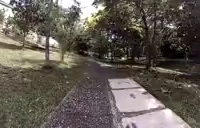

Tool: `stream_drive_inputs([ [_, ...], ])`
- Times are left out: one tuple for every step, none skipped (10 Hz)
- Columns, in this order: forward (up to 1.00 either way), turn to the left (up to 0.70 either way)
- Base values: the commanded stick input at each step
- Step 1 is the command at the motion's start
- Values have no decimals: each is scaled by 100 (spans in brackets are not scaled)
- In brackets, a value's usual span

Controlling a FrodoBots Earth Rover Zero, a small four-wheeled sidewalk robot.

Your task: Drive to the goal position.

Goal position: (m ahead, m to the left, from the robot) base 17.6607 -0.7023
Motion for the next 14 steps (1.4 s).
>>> stream_drive_inputs([
  [100, 0],
  [100, 0],
  [100, 0],
  [100, 0],
  [100, 0],
  [100, 0],
  [100, 0],
  [100, 0],
  [100, 0],
  [100, 0],
  [100, 0],
  [100, 0],
  [100, 0],
  [100, 0],
])
